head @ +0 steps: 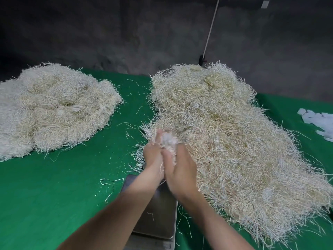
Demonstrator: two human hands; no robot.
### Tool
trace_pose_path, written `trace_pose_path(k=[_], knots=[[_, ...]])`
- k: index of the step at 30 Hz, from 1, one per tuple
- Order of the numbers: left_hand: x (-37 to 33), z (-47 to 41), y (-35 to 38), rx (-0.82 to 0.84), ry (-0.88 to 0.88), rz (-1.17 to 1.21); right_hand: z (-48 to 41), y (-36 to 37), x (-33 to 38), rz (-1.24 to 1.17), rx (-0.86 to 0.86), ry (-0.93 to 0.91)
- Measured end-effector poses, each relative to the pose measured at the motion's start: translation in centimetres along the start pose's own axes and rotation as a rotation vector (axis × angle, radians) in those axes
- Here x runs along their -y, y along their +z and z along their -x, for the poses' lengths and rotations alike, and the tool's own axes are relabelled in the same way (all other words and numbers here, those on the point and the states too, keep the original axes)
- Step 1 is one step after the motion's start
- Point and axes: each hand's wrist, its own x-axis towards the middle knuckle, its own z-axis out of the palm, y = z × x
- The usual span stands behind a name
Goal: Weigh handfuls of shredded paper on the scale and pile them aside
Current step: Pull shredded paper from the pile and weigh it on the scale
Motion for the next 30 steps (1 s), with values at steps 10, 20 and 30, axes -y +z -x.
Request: trace_pose_path(k=[10,20,30], knots=[[0.1,1.8,-1.8,0.095,0.016,-0.004,0.8,1.1,0.9,-0.032,-0.021,0.118],[0.9,1.5,-4.0,0.35,0.049,-0.105,0.6,-0.2,1.8,-0.255,0.281,0.15],[1.5,2.3,-8.8,0.464,0.401,-0.309,-1.6,4.2,3.2,-0.529,-0.146,0.616]])
